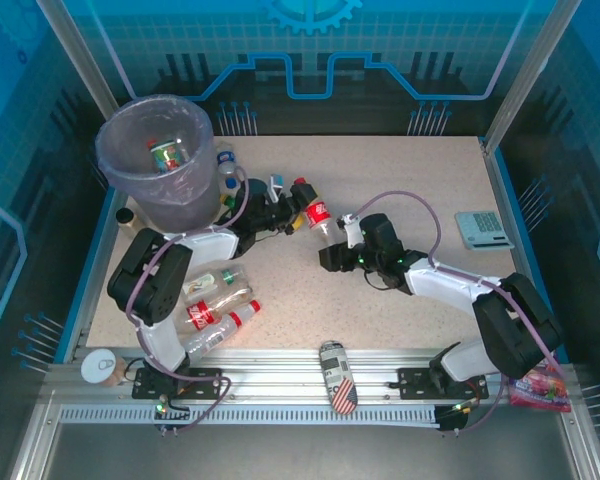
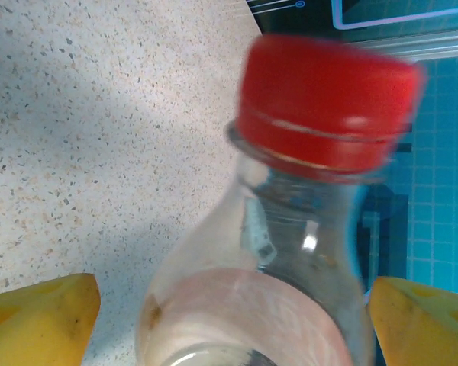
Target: Put the plastic bottles in the bin
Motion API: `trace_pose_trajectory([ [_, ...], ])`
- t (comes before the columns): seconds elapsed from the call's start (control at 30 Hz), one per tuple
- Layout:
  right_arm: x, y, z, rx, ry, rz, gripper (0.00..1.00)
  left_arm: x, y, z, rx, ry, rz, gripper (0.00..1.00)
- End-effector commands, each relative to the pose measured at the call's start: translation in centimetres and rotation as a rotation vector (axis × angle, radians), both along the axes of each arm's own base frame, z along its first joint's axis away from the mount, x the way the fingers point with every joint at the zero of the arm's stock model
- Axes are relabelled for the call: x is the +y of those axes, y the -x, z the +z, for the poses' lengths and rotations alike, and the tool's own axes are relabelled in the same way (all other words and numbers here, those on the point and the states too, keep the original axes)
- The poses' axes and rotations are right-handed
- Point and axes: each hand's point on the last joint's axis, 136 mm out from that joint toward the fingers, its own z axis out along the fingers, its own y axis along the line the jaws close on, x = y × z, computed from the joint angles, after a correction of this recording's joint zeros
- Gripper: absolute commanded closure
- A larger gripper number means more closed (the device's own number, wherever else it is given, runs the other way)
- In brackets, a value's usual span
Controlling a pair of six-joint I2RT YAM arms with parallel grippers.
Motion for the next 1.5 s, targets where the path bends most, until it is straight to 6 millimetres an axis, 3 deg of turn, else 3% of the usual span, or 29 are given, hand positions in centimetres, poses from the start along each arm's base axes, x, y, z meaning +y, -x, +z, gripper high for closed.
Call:
trace_pose_trajectory([
  [0.0, 1.2, 0.2, 0.9, -0.033, -0.052, 0.032, 0.49, -1.2, -0.1, 1.4, -0.032, 0.056, -0.010, 0.13],
  [0.17, 1.4, 0.1, 0.4, -0.021, -0.049, 0.030, 0.49, -1.1, -0.2, 0.8, -0.023, 0.064, 0.005, 0.36],
  [0.37, 1.7, 0.0, 0.1, -0.009, -0.051, 0.033, 0.46, -1.1, 0.0, 1.1, -0.028, 0.064, 0.003, 0.47],
  [0.43, 1.6, 0.0, 0.2, -0.011, -0.051, 0.031, 0.40, -1.0, -0.1, 1.2, -0.031, 0.060, 0.003, 0.48],
  [0.67, 0.5, 0.1, 1.1, -0.021, -0.029, 0.016, 0.00, -1.0, -0.4, 1.6, -0.049, 0.031, 0.000, 0.50],
  [0.8, -1.1, 0.4, 3.1, -0.048, -0.036, -0.010, 0.00, -0.8, -0.5, 3.4, -0.101, -0.026, -0.009, 0.52],
  [1.0, -5.6, -0.2, 5.7, -0.078, -0.110, -0.119, 0.00, -0.3, -1.1, 9.0, -0.249, -0.163, -0.034, 0.57],
  [1.1, -7.8, -0.6, 5.6, -0.067, -0.115, -0.177, 0.00, -0.2, -2.2, 13.5, -0.333, -0.179, -0.070, 0.58],
  [1.2, -8.9, -0.7, 5.5, -0.061, -0.105, -0.208, 0.00, 1.1, -3.1, 19.3, -0.442, -0.217, -0.064, 0.63],
  [1.33, -9.5, -0.6, 4.6, -0.046, -0.093, -0.228, 0.00, 4.7, -3.9, 26.9, -0.565, -0.212, -0.010, 0.70],
  [1.47, -9.5, -0.6, 3.6, -0.026, -0.104, -0.235, 0.00, 11.4, -5.1, 32.4, -0.628, -0.240, 0.122, 0.79],
])
